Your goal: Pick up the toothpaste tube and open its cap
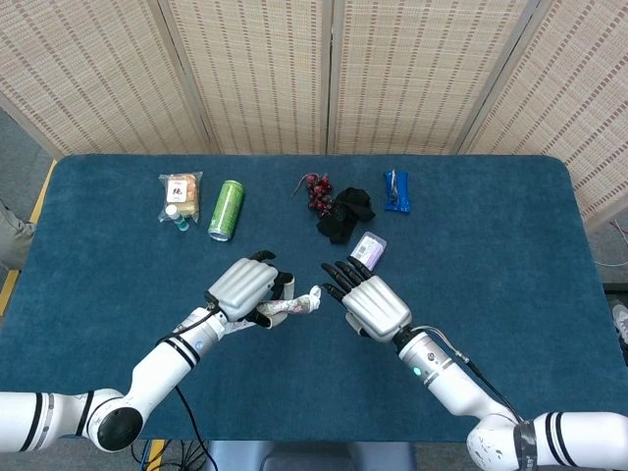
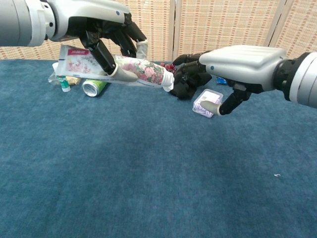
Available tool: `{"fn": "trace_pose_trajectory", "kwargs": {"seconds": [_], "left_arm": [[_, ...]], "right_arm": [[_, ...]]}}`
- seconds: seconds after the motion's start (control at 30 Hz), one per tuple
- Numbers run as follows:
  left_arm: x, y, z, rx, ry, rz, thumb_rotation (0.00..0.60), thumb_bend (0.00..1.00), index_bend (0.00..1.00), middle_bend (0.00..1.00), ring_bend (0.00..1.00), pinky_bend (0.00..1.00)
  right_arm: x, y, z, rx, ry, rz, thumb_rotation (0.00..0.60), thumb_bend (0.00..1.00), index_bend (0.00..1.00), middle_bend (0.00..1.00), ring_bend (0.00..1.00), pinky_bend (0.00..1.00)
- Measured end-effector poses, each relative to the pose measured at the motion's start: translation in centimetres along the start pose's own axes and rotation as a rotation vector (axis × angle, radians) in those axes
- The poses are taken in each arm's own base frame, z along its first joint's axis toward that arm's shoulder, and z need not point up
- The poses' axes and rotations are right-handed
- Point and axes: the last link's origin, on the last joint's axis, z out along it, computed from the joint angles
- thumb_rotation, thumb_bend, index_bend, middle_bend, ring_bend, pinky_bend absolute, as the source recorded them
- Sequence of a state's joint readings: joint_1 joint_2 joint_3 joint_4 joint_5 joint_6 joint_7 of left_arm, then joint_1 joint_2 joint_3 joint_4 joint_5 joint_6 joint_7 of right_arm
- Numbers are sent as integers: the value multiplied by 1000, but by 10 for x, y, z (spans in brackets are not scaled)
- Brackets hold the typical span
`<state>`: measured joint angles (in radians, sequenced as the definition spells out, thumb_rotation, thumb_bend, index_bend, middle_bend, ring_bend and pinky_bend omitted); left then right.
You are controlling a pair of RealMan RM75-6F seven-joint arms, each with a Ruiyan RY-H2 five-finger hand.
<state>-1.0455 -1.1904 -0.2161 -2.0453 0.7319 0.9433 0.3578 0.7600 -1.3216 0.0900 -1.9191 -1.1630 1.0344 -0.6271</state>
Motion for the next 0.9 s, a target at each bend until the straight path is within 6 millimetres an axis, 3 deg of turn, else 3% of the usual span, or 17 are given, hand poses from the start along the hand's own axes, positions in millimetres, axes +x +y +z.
{"fn": "trace_pose_trajectory", "kwargs": {"seconds": [0.23,0.6,0.9], "left_arm": [[-5,-17,6,36,-1,19,600,342,525,672,432,110],[-32,-54,12,60,-9,48,600,342,478,635,396,111],[-56,-82,18,59,3,77,600,342,453,623,376,110]], "right_arm": [[14,18,-23,-40,60,1,600,393,182,0,0,0],[40,63,-78,-155,162,14,600,391,182,0,0,0],[41,85,-109,-227,165,33,600,391,183,0,0,0]]}}
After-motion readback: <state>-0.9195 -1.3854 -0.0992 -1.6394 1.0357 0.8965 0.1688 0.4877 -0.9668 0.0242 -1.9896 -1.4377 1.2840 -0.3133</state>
